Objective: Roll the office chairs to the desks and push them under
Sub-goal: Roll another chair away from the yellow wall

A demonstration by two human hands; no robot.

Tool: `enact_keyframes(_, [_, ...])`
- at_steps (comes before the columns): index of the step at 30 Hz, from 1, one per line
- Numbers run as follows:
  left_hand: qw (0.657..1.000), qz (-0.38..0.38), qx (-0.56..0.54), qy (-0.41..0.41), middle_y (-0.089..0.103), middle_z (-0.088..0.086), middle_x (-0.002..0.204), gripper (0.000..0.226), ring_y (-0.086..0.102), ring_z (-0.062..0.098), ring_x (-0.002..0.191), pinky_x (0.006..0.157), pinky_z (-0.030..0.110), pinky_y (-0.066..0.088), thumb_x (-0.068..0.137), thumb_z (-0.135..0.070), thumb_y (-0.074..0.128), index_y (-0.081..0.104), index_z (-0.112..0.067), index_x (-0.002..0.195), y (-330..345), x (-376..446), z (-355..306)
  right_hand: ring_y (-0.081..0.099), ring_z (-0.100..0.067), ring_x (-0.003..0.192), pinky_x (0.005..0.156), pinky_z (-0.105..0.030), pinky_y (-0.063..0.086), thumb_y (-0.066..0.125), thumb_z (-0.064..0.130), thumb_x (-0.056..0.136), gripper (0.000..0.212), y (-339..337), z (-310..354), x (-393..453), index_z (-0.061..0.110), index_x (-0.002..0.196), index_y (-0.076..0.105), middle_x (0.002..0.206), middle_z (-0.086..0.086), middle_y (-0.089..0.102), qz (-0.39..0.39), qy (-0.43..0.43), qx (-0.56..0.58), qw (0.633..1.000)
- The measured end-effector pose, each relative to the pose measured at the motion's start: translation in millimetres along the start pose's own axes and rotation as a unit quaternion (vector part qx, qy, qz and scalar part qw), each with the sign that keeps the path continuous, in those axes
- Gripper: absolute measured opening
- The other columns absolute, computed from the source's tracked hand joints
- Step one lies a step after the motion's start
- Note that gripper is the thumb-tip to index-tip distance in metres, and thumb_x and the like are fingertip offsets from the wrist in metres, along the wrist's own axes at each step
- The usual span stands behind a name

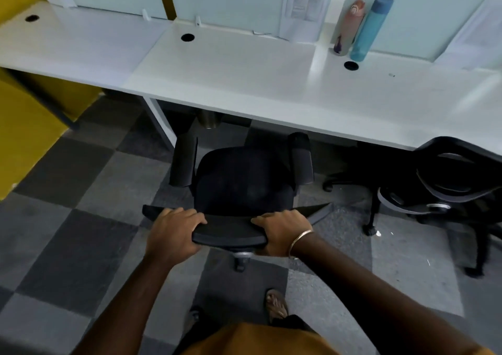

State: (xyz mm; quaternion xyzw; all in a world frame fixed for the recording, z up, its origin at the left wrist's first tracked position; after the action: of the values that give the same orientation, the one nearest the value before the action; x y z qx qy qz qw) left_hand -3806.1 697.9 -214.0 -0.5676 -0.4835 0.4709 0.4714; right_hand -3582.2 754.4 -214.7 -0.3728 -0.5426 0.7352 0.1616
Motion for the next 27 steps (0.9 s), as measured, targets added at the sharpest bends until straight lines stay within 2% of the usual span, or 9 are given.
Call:
enact_keyframes(3, [0.999,0.000,0.007,0.040,0.067,-0.015,0.084,0.034,0.063,0.016,0.077,0.074,0.038,0.044,0.063,-0.047,0.076,0.073,-0.035,0.095,0,4,30,0.067,-0.025,0.116,0.092,-0.043,0.054,0.054,0.081,0.078,0.082,3,24,9,0.039,0.148,0.047,0.144,0.011,0.059,-0.023,0.040,0.014,0.999])
enact_keyframes(6, [0.997,-0.006,0.007,0.080,0.067,-0.014,0.080,0.034,0.063,0.018,0.073,0.073,0.037,0.046,0.059,-0.045,0.079,0.073,-0.034,0.091,-5,9,56,0.069,-0.025,0.110,0.085,-0.041,0.054,0.049,0.085,0.076,0.084,4,48,18,0.039,0.147,0.048,0.139,0.013,0.061,-0.059,0.079,-0.007,0.995])
enact_keyframes(10, [0.994,0.028,0.006,0.108,0.069,-0.012,0.078,0.022,0.063,0.019,0.075,0.078,0.038,0.046,0.070,-0.046,0.067,0.073,-0.035,0.088,-11,12,83,0.073,-0.021,0.088,0.066,-0.033,0.053,0.045,0.084,0.078,0.075,1,88,17,0.033,0.128,0.065,0.114,0.011,0.071,-0.183,0.094,-0.028,0.978])
enact_keyframes(13, [0.993,0.044,0.012,0.113,0.068,-0.012,0.076,0.012,0.061,0.017,0.077,0.078,0.036,0.039,0.076,-0.042,0.073,0.072,-0.036,0.086,-16,13,105,0.071,-0.021,0.077,0.063,-0.032,0.052,0.052,0.081,0.080,0.065,-3,118,20,0.028,0.112,0.071,0.097,0.008,0.071,-0.267,0.115,-0.037,0.956])
enact_keyframes(16, [0.994,0.056,0.002,0.095,0.064,-0.014,0.076,0.006,0.056,0.015,0.080,0.079,0.033,0.037,0.080,-0.036,0.072,0.069,-0.037,0.085,-11,10,124,0.070,-0.021,0.075,0.064,-0.033,0.053,0.057,0.080,0.080,0.061,-2,133,26,0.028,0.110,0.070,0.095,0.008,0.070,-0.272,0.135,-0.033,0.952])
enact_keyframes(18, [0.994,0.068,-0.011,0.088,0.062,-0.014,0.077,0.011,0.054,0.014,0.081,0.081,0.032,0.037,0.081,-0.026,0.073,0.068,-0.036,0.084,-11,3,133,0.070,-0.020,0.076,0.065,-0.032,0.053,0.059,0.079,0.079,0.060,-2,142,28,0.029,0.110,0.070,0.095,0.008,0.070,-0.271,0.139,-0.035,0.952])
enact_keyframes(22, [0.994,0.058,-0.042,0.088,0.062,-0.014,0.077,0.014,0.052,0.012,0.079,0.082,0.032,0.036,0.083,-0.021,0.074,0.069,-0.033,0.084,-18,-18,141,0.070,-0.019,0.081,0.066,-0.033,0.054,0.058,0.078,0.083,0.059,3,153,29,0.029,0.114,0.069,0.099,0.009,0.071,-0.285,0.105,-0.022,0.953])
enact_keyframes(27, [0.996,0.041,-0.024,0.082,0.055,-0.014,0.068,0.019,0.054,0.016,0.066,0.068,0.034,0.031,0.070,-0.024,0.079,0.063,-0.032,0.073,-18,-44,157,0.069,-0.019,0.083,0.070,-0.034,0.052,0.058,0.080,0.082,0.065,5,170,35,0.026,0.118,0.069,0.100,0.008,0.070,-0.295,0.063,-0.026,0.953])
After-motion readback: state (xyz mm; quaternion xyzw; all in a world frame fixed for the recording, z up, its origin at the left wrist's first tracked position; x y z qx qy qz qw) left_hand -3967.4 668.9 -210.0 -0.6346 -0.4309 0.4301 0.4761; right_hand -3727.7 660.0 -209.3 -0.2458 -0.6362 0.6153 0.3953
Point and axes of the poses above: each hand's wrist, its own x-axis towards the middle knuckle, its own y-axis out of the palm, z = x × y, the point moved 8 cm from there along x, towards the middle knuckle
